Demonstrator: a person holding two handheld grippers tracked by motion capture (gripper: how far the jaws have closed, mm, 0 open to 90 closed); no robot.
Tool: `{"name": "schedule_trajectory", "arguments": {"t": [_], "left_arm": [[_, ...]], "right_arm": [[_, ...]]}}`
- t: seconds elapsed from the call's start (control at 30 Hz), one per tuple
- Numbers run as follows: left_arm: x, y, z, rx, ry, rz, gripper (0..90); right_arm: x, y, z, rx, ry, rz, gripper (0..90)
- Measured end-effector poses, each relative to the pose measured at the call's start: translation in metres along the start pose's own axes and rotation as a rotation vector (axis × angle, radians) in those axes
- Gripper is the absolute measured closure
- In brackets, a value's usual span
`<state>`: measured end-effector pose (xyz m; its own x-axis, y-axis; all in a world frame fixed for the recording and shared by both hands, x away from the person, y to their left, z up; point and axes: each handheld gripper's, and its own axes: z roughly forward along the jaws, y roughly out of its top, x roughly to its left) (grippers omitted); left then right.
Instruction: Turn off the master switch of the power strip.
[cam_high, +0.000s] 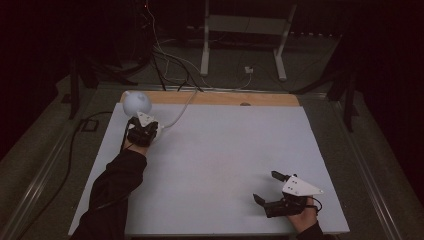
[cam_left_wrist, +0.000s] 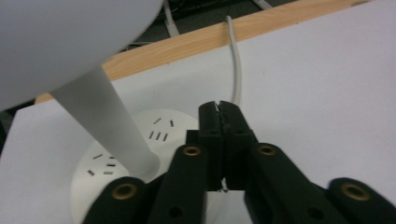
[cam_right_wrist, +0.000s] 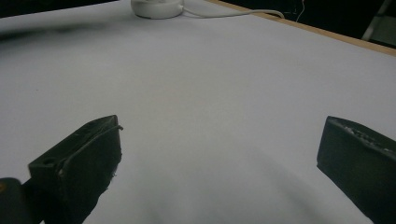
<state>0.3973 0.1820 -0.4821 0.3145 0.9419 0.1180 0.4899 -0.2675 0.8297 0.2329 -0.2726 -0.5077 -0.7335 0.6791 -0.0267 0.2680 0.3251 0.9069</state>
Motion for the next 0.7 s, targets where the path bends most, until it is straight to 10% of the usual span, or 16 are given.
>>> {"name": "schedule_trajectory", "arguments": {"t": [0.53,0.7], "left_arm": [[-0.013,0.003,-0.005,0.047,-0.052,0.001,37.1],[-0.013,0.004,-0.009,0.064,-0.149,-0.011,14.1]], "right_arm": [[0.000,0.000,0.000,-0.005,0.002,0.001,0.0],[0.000,0.001,-0.001,-0.007,0.002,0.001,0.0]]}}
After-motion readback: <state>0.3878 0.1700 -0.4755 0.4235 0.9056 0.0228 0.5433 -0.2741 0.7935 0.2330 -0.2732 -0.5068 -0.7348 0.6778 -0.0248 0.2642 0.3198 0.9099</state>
